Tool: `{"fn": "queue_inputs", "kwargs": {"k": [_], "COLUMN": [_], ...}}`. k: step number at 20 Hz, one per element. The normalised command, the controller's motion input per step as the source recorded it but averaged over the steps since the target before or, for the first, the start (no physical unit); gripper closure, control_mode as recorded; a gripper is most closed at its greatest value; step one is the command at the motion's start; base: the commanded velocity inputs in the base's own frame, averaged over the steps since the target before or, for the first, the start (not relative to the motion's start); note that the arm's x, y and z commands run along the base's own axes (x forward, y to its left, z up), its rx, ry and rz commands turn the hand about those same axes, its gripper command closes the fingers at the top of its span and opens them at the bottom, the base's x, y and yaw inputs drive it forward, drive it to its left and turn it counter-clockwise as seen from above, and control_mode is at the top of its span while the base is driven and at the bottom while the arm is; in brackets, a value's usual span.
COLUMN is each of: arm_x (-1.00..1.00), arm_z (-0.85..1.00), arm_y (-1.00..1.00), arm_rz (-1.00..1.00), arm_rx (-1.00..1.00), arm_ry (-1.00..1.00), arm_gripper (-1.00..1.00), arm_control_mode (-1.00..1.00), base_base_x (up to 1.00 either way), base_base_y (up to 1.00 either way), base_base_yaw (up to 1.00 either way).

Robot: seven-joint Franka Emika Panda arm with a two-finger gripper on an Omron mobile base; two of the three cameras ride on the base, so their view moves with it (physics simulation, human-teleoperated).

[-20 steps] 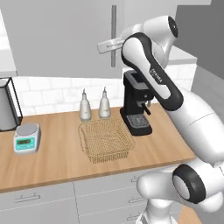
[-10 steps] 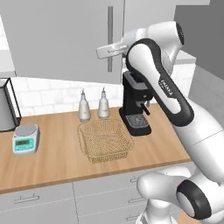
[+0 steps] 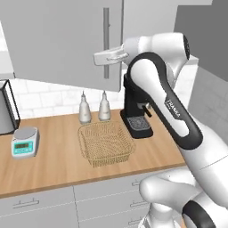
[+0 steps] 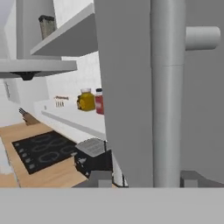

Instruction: Open the cabinet, pick up the bread from the cabinet and place it in the basket. Then move the basket to the dining counter.

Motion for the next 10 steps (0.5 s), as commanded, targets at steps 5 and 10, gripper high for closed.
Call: {"fn": "queue_inputs", "kwargs": {"k": [5,10], "arm_x": [-1.0,-0.99], "arm_z": [0.63,0.53], "arm_y": [0.49,-0.94], "arm_rz": [0.05,-0.01], "arm_rx": [0.08,0.11], "arm_ry": [0.12,0.0], "arm_gripper": [1.0,1.0], "arm_control_mode": [-1.0,-1.0], "base_base_x": [0.0,0.0], "base_base_y": [0.0,0.0], "base_base_yaw": [0.0,0.0]}}
